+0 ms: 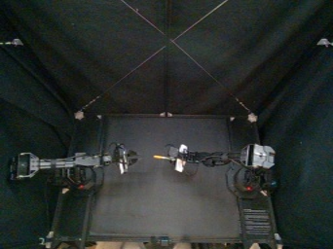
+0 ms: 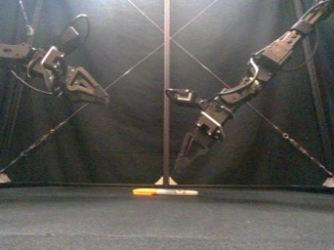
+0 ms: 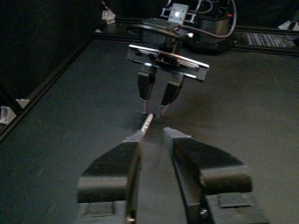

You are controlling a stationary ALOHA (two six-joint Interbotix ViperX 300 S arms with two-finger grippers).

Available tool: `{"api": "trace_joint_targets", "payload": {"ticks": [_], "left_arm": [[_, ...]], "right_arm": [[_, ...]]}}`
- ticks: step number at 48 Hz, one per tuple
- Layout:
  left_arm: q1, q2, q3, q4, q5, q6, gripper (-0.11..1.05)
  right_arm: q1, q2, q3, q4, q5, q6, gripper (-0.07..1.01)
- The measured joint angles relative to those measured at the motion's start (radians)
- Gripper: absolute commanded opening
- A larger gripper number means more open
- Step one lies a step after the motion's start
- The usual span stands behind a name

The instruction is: Uncap the pen

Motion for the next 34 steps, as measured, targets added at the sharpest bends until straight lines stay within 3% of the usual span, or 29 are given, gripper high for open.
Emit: {"api": "trace_joint_targets", "payload": {"ticks": [10,20,34], "left_arm": [[-0.002,0.012,0.002,0.006,0.003,0.0000,1.03],[-0.002,0.015,0.002,0.008,0.006,0.0015,1.04],[-0.002,0.015,0.000,0.008,0.006,0.0015,1.04]], "right_arm": [[-0.023,0.038,-0.046,-0.005,0.038,-0.002,0.80],[-0.048,0.060,-0.048,-0.012,0.078,-0.002,0.80],[-0.049,0.094,-0.048,-0.009,0.109,0.000,0.77]]}}
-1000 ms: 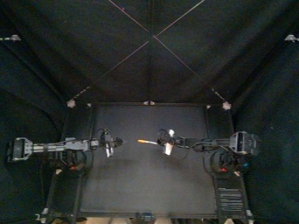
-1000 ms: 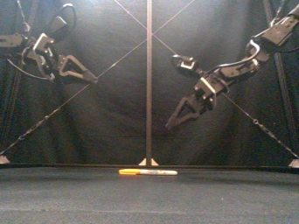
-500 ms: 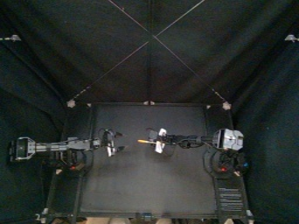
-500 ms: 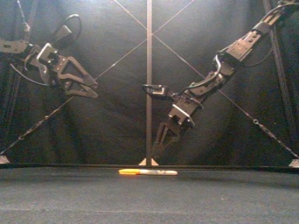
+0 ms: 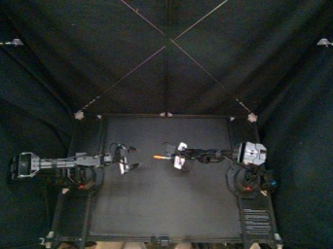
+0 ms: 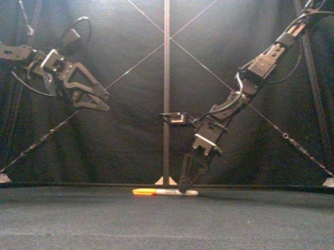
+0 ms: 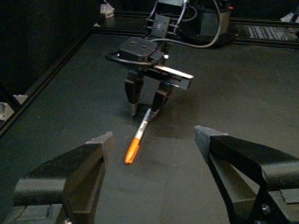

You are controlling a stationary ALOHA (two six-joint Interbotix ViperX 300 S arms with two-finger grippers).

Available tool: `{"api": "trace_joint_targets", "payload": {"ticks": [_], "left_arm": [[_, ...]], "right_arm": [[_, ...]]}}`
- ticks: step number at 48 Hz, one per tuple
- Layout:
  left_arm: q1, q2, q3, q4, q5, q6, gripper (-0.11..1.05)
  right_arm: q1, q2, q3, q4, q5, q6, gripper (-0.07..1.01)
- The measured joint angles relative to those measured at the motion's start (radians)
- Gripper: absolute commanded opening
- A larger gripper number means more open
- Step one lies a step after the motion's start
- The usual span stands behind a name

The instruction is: Uncap the pen

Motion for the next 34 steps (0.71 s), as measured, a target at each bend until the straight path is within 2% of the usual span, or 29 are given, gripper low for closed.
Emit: {"api": "trace_joint_targets", "payload": {"ticks": [17,27,34], "left_arm": [[0.002,0.000,0.000,0.000,0.000,0.0000,1.04],[0.002,0.000,0.000,0.000,0.000,0.0000,1.04],[0.002,0.000,0.002,-0.002,-0.002,0.0000,1.03]], "right_arm": [[0.008,0.008,0.005,0.005,0.018,0.003,0.48],[0.018,0.002,0.006,0.005,0.018,0.003,0.46],[0.037,-0.058,0.006,-0.002,0.021,0.002,0.46]]}}
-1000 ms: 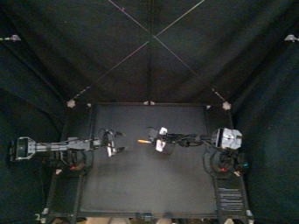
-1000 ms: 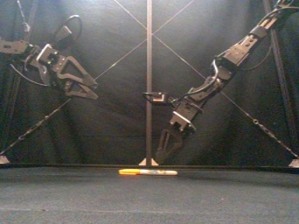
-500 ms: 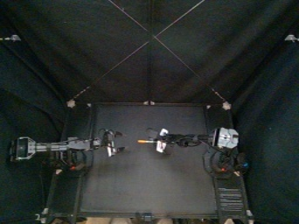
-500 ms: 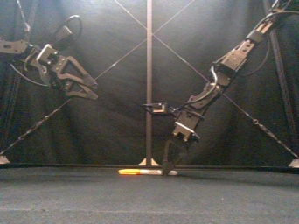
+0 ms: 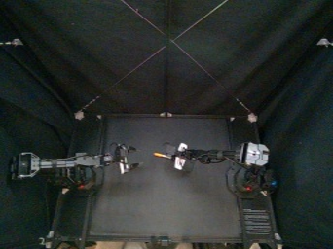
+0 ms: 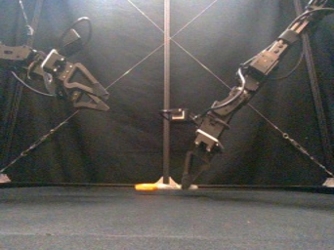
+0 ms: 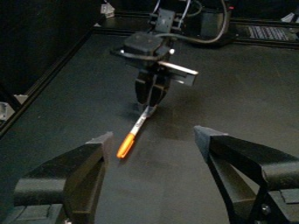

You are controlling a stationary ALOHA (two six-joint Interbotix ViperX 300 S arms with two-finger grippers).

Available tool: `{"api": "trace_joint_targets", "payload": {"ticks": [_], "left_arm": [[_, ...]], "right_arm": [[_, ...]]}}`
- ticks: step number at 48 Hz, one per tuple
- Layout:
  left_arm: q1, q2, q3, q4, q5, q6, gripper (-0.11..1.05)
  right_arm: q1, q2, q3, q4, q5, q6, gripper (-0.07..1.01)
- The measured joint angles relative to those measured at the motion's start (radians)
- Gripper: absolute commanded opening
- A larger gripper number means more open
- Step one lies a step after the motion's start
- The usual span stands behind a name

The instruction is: Uncap the pen

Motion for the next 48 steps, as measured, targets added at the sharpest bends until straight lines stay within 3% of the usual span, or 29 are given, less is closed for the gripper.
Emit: {"api": "trace_joint_targets", "payload": {"ticks": [16,25,27,48], "left_arm": [[0.002,0.000,0.000,0.000,-0.003,0.0000,1.04],[0.000,0.000,-0.003,0.000,-0.003,0.0000,1.03],[0.002,0.000,-0.003,0.000,-0.003,-0.0031,1.04],[-0.002,0.011,-0.009,-0.021,-0.018,-0.0077,1.03]], "right_arm": [[0.034,-0.163,0.000,-0.017,-0.029,-0.002,0.46],[0.075,-0.172,-0.009,-0.020,-0.094,-0.008,0.46],[0.087,-0.172,-0.017,-0.025,-0.101,-0.006,0.46],[0.144,-0.172,-0.067,-0.069,-0.130,-0.006,0.46]]}}
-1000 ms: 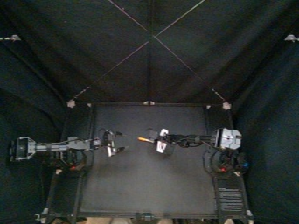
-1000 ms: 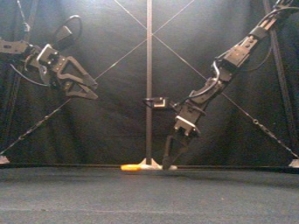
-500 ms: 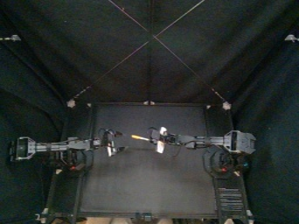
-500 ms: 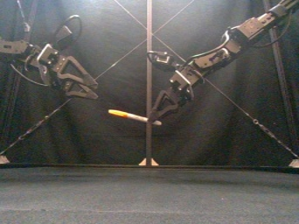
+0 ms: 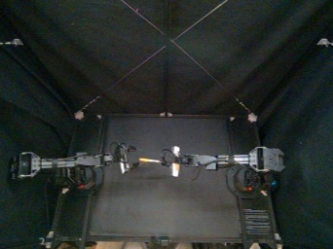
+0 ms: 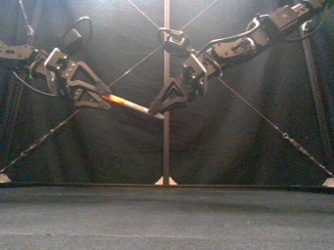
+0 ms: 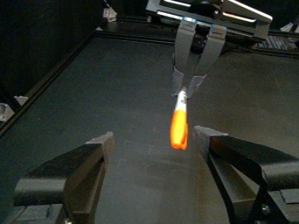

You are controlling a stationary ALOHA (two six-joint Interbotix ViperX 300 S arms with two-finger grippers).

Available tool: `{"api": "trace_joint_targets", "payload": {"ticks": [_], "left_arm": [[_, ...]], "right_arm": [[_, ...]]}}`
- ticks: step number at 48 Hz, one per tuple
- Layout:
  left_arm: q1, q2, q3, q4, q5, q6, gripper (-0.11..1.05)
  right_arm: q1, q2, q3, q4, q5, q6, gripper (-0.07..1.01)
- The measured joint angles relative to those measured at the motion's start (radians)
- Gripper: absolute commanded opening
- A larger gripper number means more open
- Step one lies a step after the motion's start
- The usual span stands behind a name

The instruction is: Uncap the pen

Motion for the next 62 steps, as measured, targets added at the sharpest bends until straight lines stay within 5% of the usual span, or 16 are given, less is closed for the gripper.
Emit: {"api": "trace_joint_targets", "payload": {"ticks": [25,52,62], "left_arm": [[-0.014,0.034,-0.032,-0.009,-0.008,0.0000,0.94],[-0.020,0.035,-0.032,-0.026,-0.008,0.0015,0.55],[-0.048,0.035,-0.032,-0.026,-0.008,0.0000,0.53]], "right_arm": [[0.000,0.000,-0.014,-0.003,-0.006,0.000,0.46],[-0.003,0.002,-0.014,-0.003,-0.006,-0.008,0.46],[0.000,0.000,-0.005,-0.005,-0.008,-0.012,0.46]]}}
